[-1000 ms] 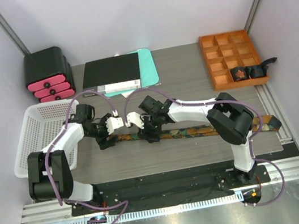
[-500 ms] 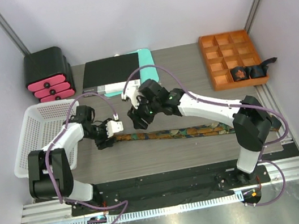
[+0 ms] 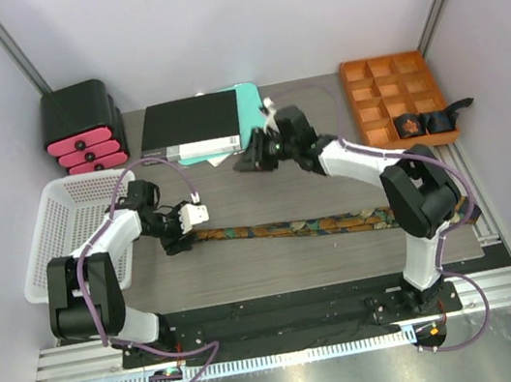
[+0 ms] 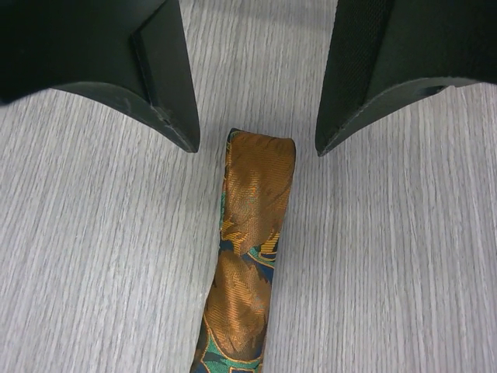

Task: Roll the ties
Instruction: Roll the tie at the center of the board.

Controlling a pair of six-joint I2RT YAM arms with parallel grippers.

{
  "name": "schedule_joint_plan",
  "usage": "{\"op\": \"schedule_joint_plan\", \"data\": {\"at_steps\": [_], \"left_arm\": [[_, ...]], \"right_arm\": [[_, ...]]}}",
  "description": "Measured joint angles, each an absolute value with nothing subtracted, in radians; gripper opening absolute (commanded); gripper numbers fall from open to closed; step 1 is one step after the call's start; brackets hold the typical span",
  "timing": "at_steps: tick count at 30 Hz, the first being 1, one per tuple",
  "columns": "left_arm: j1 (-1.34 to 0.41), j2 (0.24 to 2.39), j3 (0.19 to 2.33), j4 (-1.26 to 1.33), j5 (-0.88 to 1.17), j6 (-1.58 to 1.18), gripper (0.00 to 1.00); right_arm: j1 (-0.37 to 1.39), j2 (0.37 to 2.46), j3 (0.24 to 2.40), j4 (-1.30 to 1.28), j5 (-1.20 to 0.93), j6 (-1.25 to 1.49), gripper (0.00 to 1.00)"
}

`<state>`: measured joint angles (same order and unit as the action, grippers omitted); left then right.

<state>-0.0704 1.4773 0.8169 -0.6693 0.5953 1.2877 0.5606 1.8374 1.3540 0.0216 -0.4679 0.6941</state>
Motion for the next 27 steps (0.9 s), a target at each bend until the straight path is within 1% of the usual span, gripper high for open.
{"op": "schedule_joint_plan", "data": {"at_steps": [1, 2, 3, 7, 12, 20, 24, 27], "left_arm": [[-0.070, 1.477, 0.817, -0.671, 0.596, 1.288, 0.59], [-0.070, 1.478, 0.817, -0.674, 0.596, 1.291, 0.59], [-0.070, 1.478, 0.818, -0.679, 0.595, 1.293, 0.59], [-0.070, 1.483, 0.823, -0.695, 0.595, 1.299, 0.58], [-0.070, 1.483, 0.823, -0.699, 0.595, 1.306, 0.57], [-0.070, 1.477, 0.822, -0.700, 0.595, 1.313, 0.57], [-0.070, 1.476, 0.819, -0.699, 0.596, 1.315, 0.57], [-0.070, 1.476, 0.818, -0.699, 0.598, 1.317, 0.52]], "right_arm": [[0.560, 1.839, 1.264, 0.104, -0.486, 0.781, 0.12], [0.572, 1.849, 1.181, 0.160, -0.503, 0.869, 0.04], [0.587, 1.862, 1.144, 0.177, -0.511, 0.905, 0.02], [0.698, 1.930, 1.120, 0.245, -0.532, 1.009, 0.01], [0.797, 1.966, 1.138, 0.337, -0.553, 1.067, 0.01], [0.801, 2.080, 1.161, 0.355, -0.529, 1.098, 0.01], [0.797, 2.087, 1.161, 0.320, -0.508, 1.098, 0.01], [0.797, 2.088, 1.161, 0.314, -0.497, 1.097, 0.01]]}}
